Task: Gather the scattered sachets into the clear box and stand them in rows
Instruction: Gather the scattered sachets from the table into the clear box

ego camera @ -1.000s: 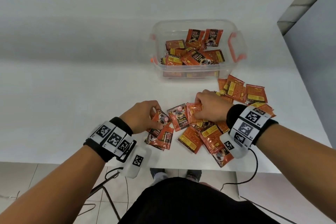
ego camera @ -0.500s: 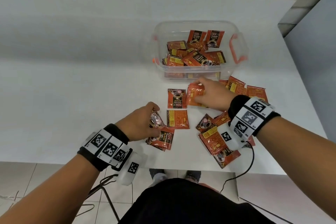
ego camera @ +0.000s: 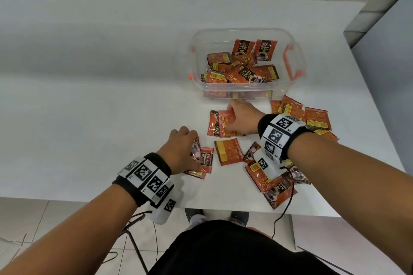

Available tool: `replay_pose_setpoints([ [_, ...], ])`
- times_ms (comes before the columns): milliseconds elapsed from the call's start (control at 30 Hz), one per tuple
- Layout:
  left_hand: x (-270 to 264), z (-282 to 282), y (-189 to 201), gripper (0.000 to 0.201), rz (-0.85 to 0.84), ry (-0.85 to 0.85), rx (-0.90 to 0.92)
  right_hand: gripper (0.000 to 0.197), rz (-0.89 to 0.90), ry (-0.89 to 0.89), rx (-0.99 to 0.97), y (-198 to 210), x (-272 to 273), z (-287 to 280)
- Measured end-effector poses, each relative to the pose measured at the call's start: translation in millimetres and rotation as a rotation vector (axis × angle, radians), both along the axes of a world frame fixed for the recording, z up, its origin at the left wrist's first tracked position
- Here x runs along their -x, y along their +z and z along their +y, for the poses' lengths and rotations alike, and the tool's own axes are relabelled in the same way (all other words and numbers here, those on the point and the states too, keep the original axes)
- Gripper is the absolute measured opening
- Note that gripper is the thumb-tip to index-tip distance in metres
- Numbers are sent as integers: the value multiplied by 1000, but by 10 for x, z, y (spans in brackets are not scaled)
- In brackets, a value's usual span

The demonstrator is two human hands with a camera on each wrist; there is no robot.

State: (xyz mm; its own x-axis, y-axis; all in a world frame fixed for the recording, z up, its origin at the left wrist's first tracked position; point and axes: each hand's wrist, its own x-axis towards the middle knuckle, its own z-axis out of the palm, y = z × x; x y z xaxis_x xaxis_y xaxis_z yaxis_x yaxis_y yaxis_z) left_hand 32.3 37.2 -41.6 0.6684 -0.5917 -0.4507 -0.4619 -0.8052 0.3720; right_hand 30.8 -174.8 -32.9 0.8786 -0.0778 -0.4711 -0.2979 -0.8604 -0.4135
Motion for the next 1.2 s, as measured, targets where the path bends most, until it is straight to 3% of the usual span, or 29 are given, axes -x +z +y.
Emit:
replay_pose_setpoints([
  [167, -86, 6, 17, 50, 36, 83, 147, 31, -136, -103, -169, 70, 63, -48],
  [333, -148, 29, 0, 51, -43, 99, 119, 34, -166, -174, -284, 311, 252, -180],
  [433, -160, 31, -12, 53, -60, 90, 106, 37, -44, -149, -320, 440, 485, -303],
  [533, -166, 20, 22, 49, -3, 135, 187, 38, 183, -4, -241, 455, 744, -411],
  [667, -139, -49, 129, 52, 128, 160, 278, 56, 360, 167, -178, 418, 984, -441],
  [767, -61, -222, 145, 54, 173, 68, 281, 66, 344, 267, -76, 377, 1058, -419],
  [933, 33, -470, 11, 62, 143, -29, 205, 60, 247, 132, -184, 288, 1025, -467],
  [1200, 62, -557, -118, 65, 13, 9, 87, 25, 9, 15, -183, 263, 942, -565],
])
